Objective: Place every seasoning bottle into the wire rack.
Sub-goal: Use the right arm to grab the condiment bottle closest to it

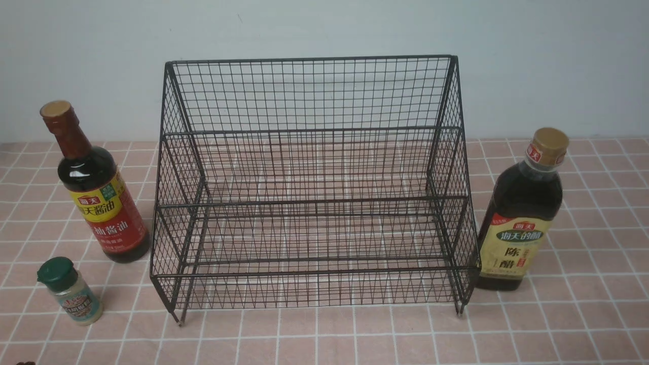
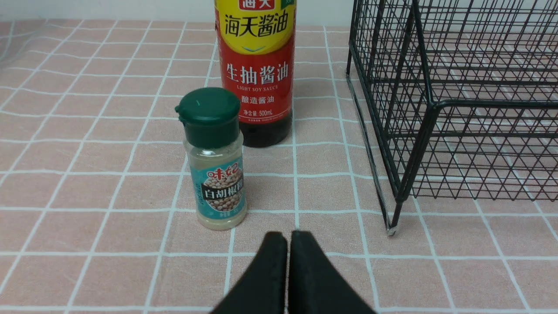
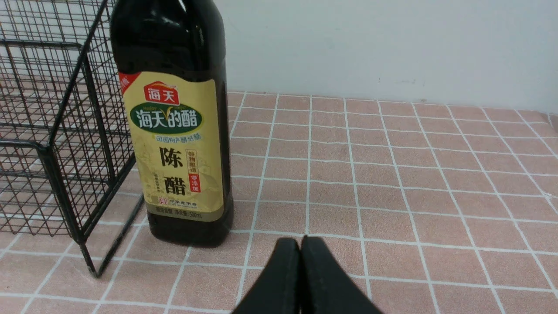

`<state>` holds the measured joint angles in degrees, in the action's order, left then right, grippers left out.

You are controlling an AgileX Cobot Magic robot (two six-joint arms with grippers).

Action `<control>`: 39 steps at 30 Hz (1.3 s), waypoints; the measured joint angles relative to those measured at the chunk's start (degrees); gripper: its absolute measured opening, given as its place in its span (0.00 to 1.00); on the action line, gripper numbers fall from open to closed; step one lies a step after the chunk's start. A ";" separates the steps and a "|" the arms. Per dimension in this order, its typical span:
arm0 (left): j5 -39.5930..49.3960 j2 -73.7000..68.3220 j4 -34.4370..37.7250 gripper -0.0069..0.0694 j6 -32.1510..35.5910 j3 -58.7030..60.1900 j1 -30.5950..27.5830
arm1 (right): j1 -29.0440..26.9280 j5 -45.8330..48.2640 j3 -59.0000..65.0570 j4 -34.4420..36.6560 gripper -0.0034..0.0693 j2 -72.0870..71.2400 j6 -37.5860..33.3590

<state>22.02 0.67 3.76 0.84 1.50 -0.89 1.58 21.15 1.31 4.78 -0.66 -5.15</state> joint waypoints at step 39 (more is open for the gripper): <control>0.00 0.00 0.00 0.08 0.00 0.00 0.00 | 0.00 -12.20 0.25 8.95 0.03 0.00 2.35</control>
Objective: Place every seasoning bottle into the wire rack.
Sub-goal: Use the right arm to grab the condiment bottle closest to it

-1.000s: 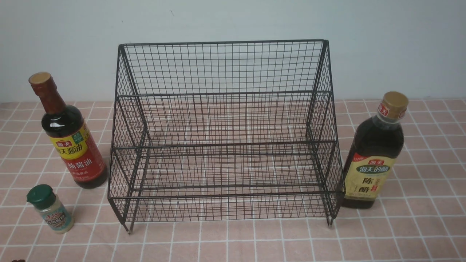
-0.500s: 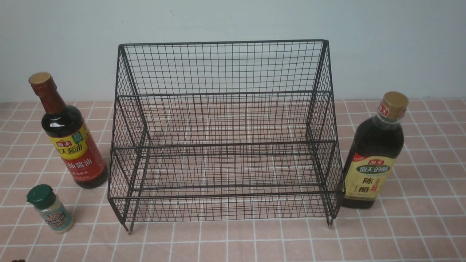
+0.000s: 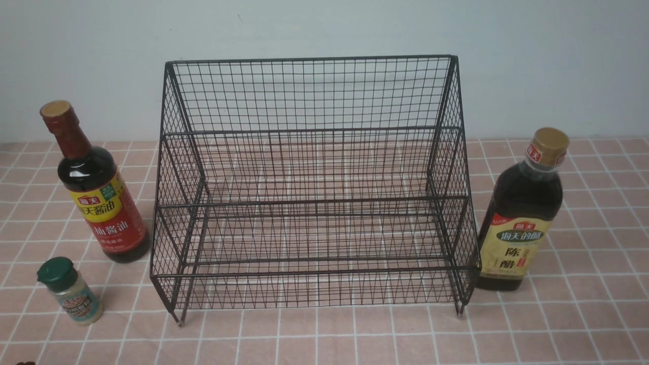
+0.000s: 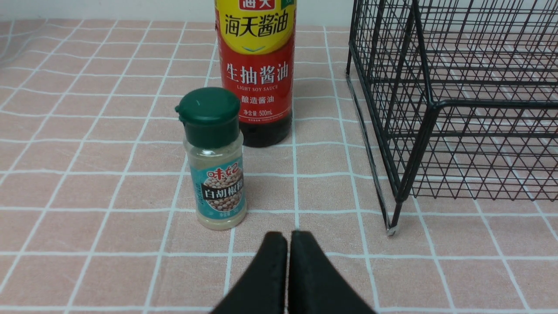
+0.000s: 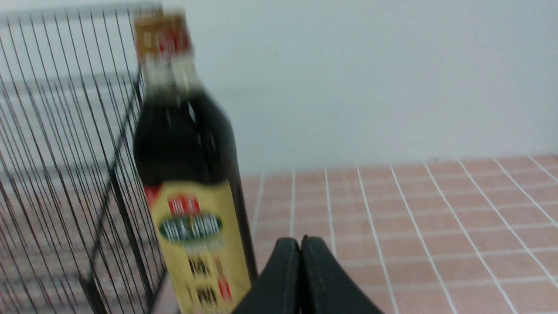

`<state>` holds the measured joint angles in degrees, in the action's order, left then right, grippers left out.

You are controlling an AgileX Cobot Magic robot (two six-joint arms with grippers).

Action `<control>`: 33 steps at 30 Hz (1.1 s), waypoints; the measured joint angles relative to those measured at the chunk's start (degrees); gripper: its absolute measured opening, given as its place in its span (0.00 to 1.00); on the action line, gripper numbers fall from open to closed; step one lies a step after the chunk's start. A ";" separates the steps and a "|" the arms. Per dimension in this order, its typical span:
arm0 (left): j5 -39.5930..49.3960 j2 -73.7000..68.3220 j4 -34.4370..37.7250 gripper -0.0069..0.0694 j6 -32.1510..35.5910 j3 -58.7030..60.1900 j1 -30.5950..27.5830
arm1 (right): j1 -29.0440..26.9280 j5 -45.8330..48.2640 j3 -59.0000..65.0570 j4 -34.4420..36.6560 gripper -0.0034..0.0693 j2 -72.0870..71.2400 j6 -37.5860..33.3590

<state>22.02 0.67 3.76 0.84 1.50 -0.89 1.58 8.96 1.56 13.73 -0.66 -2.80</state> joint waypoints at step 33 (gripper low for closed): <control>0.00 0.00 0.11 0.08 0.00 0.00 0.00 | 3.35 -2.73 -36.99 -4.76 0.28 35.41 5.03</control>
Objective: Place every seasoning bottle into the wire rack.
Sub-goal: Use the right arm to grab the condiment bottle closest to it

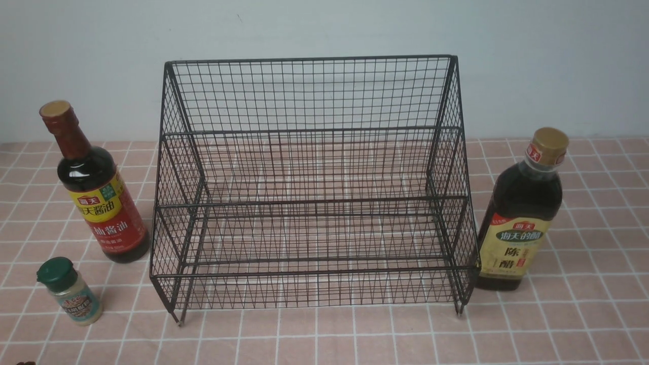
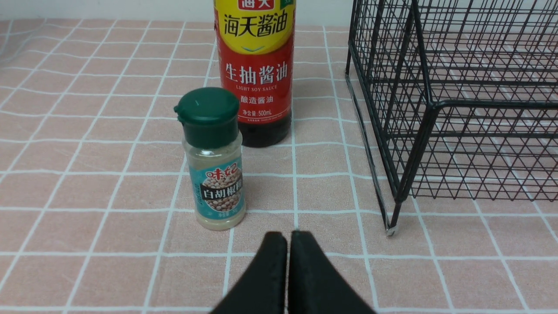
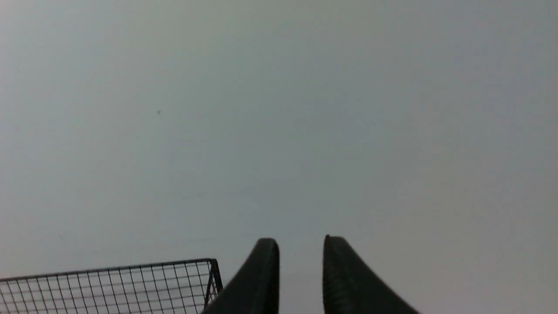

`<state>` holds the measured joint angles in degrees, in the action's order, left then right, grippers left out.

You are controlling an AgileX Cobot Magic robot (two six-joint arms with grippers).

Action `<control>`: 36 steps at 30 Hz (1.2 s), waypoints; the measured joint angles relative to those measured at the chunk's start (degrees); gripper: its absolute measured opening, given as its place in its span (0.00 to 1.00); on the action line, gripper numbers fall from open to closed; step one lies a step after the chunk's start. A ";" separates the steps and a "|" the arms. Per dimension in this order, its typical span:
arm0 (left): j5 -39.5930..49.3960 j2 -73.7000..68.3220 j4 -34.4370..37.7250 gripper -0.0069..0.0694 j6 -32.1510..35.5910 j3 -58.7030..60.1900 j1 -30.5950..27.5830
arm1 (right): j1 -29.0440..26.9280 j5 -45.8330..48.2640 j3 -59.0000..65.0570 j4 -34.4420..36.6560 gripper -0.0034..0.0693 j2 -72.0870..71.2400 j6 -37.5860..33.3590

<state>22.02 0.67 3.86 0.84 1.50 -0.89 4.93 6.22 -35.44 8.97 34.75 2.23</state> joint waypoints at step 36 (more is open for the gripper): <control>0.00 0.00 0.00 0.08 0.00 0.00 0.00 | 9.99 -1.07 -9.94 -0.82 0.73 39.49 -1.60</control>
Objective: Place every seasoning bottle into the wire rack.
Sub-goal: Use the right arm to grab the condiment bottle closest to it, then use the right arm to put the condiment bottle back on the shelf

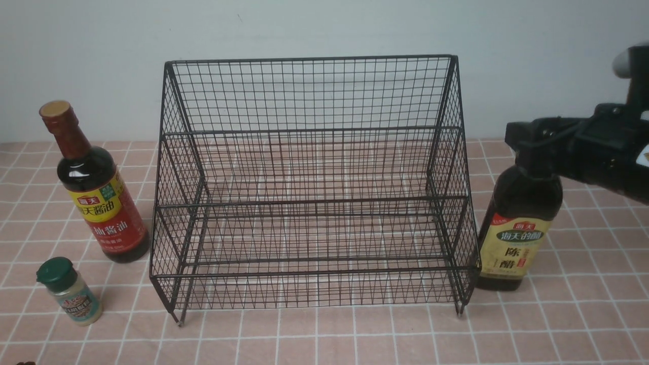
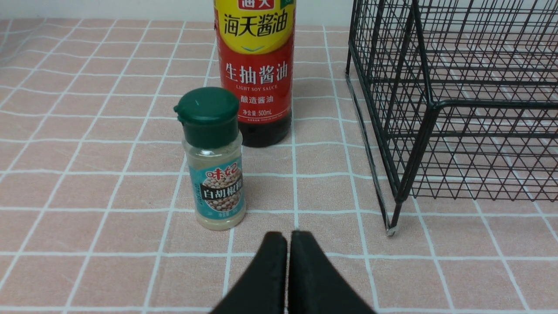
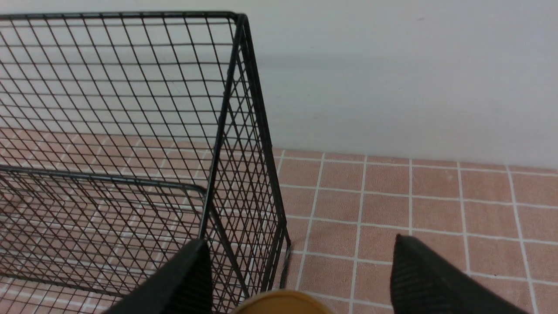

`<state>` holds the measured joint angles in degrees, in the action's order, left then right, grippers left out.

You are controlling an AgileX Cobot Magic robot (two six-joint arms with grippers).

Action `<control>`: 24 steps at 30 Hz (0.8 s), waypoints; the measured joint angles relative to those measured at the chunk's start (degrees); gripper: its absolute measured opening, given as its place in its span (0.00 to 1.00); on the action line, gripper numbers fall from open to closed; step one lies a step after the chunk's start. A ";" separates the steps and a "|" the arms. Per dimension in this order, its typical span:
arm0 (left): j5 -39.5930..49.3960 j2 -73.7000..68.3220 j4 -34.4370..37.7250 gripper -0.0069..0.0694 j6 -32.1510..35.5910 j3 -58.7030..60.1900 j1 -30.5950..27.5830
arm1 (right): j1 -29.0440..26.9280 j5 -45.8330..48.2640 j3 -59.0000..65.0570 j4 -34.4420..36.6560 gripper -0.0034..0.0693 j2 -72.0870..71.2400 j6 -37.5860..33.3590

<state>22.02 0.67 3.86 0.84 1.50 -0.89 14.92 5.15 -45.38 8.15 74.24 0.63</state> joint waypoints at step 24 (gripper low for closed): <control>0.00 0.00 0.00 0.08 0.00 0.00 0.00 | 0.04 19.26 -13.48 -0.28 0.48 -6.75 -1.67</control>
<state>22.02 0.67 3.86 0.84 1.50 -0.89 14.96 24.41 -58.86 7.87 67.50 -1.04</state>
